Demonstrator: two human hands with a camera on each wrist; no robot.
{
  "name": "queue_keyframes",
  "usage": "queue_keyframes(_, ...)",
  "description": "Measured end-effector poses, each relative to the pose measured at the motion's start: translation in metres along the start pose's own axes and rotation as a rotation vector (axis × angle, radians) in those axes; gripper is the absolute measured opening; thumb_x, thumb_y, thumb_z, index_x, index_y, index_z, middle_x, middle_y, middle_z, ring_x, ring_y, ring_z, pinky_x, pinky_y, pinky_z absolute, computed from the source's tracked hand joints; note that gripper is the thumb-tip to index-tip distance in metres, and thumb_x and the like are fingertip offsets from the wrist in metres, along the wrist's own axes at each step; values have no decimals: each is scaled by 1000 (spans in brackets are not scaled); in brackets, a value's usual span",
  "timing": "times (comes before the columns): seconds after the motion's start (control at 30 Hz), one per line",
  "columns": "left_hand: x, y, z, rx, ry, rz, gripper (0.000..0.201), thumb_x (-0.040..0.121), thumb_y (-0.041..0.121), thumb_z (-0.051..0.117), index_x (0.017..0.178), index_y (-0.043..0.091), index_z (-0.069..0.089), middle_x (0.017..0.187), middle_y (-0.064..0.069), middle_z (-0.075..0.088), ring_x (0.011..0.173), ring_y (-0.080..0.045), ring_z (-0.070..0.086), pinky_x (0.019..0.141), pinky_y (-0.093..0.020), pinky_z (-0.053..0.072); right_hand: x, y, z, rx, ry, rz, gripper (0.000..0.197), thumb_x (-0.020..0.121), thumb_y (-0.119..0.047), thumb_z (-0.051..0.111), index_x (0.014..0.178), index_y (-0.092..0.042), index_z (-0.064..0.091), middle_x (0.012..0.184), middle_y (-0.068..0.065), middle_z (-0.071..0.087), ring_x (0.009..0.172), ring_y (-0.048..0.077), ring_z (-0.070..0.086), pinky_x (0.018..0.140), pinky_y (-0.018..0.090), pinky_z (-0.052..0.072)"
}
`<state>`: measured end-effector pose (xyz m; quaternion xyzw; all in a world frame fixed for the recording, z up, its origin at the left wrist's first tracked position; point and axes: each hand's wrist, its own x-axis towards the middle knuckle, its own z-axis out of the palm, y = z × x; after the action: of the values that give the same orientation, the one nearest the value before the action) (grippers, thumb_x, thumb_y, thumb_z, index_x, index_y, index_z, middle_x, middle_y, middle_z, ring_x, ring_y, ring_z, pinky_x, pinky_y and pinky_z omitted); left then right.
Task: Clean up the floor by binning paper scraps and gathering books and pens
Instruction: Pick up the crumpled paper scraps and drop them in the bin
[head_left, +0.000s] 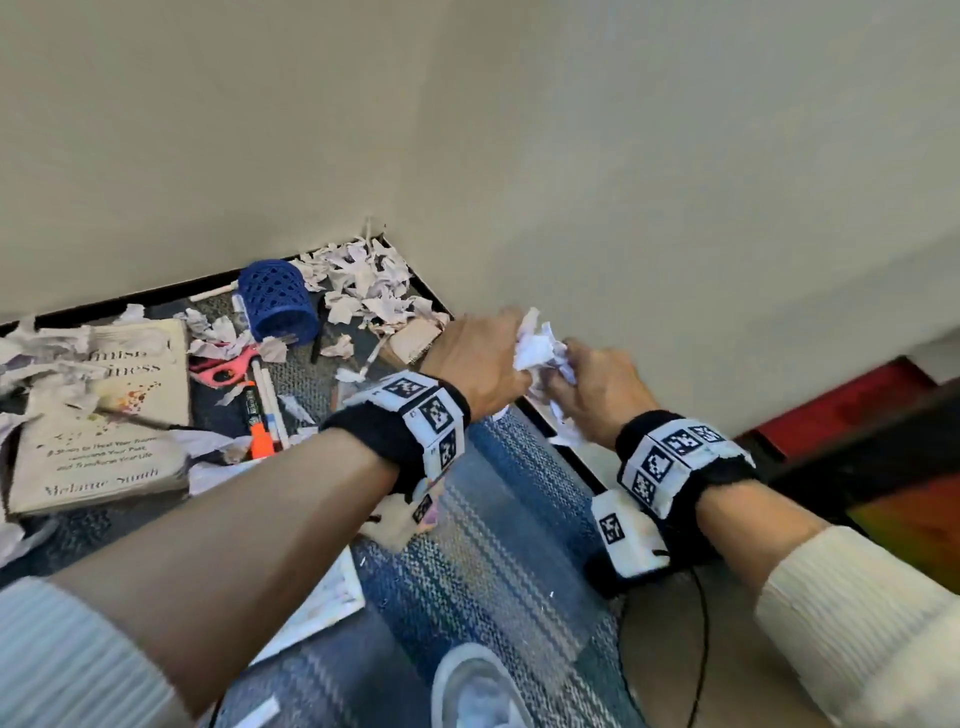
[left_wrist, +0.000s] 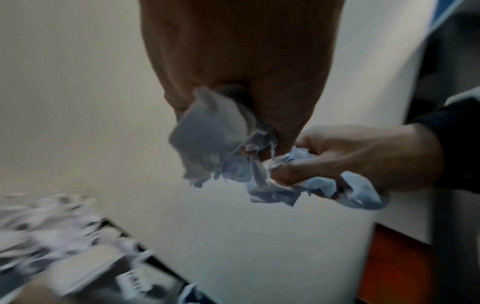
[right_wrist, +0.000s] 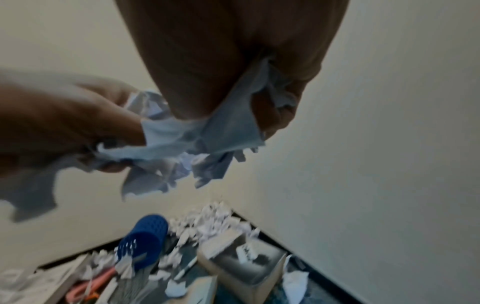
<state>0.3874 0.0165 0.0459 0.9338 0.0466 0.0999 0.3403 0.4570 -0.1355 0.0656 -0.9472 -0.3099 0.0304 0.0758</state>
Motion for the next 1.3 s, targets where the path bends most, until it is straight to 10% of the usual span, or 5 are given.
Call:
queue_keyframes(0.47,-16,213,68,-10,-171,416,32,84,29,64,98,15,39,86,-4,56,72,-26,48,63,-32,35,-196,136,-134,-100,58,151,23,89,-27,55,67,-24,49,52,-4,61,52,7,59,53,18,43)
queue_keyframes(0.6,-21,262,121,82,-225,431,36,86,36,64,95,18,34,83,-4,52,78,-28,55,62,-35,39,-229,204,-124,-91,46,224,22,86,-35,59,70,-21,51,64,-2,61,63,16,59,60,34,46)
queue_keyframes(0.97,-53,294,196,171,-468,421,53,79,50,68,112,18,40,116,-4,52,104,-27,55,85,-34,46,-255,266,-62,-12,-402,89,46,78,-60,45,118,-37,54,115,-2,64,101,22,60,90,38,50)
queue_keyframes(1.17,-43,295,201,99,-773,340,102,62,67,75,141,24,29,131,-2,48,122,-22,46,104,-42,43,-249,276,-75,-5,-339,217,36,81,-30,63,115,-25,54,116,3,62,106,24,59,90,36,49)
queue_keyframes(1.3,-35,303,179,-4,-754,357,57,86,38,69,138,30,47,122,3,63,107,-15,62,93,-34,52,-247,277,-87,-126,-235,269,21,80,-20,53,99,-21,60,108,9,64,103,32,60,82,40,52)
